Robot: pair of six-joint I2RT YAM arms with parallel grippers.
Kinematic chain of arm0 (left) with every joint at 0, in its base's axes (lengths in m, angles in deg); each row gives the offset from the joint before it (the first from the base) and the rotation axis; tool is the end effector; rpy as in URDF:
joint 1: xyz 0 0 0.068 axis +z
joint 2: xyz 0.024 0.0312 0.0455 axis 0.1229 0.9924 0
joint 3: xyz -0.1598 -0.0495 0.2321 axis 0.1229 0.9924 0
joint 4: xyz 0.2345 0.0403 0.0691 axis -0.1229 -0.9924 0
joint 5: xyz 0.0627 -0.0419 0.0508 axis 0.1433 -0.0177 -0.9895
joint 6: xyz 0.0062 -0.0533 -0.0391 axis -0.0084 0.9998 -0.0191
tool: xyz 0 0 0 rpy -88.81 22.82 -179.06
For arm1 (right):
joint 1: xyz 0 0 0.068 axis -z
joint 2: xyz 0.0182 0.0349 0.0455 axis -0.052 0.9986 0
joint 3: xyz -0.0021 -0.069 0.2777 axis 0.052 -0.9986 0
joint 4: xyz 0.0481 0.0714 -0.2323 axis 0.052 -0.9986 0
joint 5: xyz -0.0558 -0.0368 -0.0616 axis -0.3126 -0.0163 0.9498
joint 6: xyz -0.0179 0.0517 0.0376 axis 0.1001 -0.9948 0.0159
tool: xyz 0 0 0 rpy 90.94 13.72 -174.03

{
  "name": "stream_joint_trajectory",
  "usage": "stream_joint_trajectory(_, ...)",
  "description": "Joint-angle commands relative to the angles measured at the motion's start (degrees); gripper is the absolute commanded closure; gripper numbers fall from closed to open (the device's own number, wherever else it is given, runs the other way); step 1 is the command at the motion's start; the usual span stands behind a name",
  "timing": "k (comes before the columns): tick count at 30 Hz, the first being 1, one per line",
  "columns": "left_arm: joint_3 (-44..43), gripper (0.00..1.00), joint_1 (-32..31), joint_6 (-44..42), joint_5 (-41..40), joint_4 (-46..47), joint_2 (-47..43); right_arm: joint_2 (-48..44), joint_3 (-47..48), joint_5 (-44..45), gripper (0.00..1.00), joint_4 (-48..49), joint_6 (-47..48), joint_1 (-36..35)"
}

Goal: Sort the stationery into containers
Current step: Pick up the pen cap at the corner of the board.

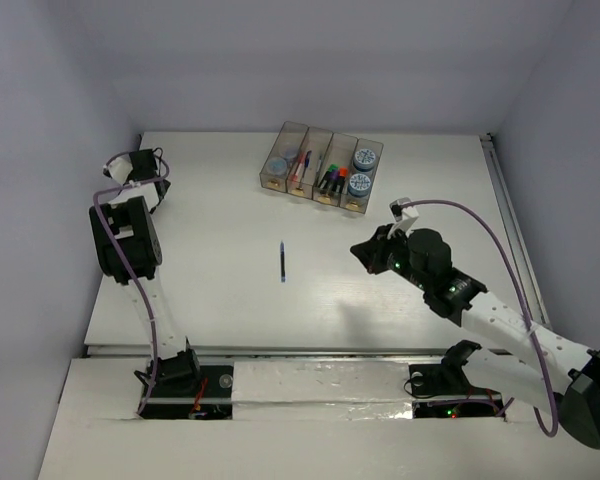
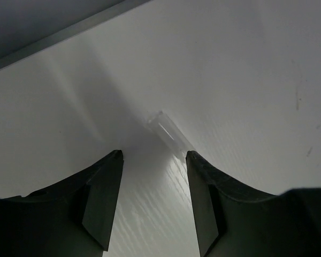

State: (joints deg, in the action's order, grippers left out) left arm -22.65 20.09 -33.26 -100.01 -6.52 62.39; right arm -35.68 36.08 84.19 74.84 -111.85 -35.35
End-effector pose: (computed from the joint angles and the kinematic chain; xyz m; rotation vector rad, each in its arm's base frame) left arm 0.4564 0.1220 0.1874 -1.1619 1.8655 0.0600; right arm 0.1649 0.1339 0.2791 -0.2372 1.9036 0.8260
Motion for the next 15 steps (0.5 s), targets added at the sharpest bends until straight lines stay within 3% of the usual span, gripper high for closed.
stream_joint_trajectory(1, -5.73, 0.53, 0.5, 1.79, -1.8, -1.26, 1.58, 1.17, -0.08, -0.88, 0.98, 2.61, 0.95, -0.17)
stream_joint_trajectory(9, -11.71, 0.56, 0.5, 2.67, -1.09, -2.58, 6.51, 4.07, 0.71, -0.8, 0.98, 3.05, 1.04, -0.17)
stream_joint_trajectory(15, -11.9, 0.64, 0.5, 2.94, -0.92, -4.78, 6.95, 3.55, 1.5, -0.01, 0.98, 2.43, 1.21, -0.17)
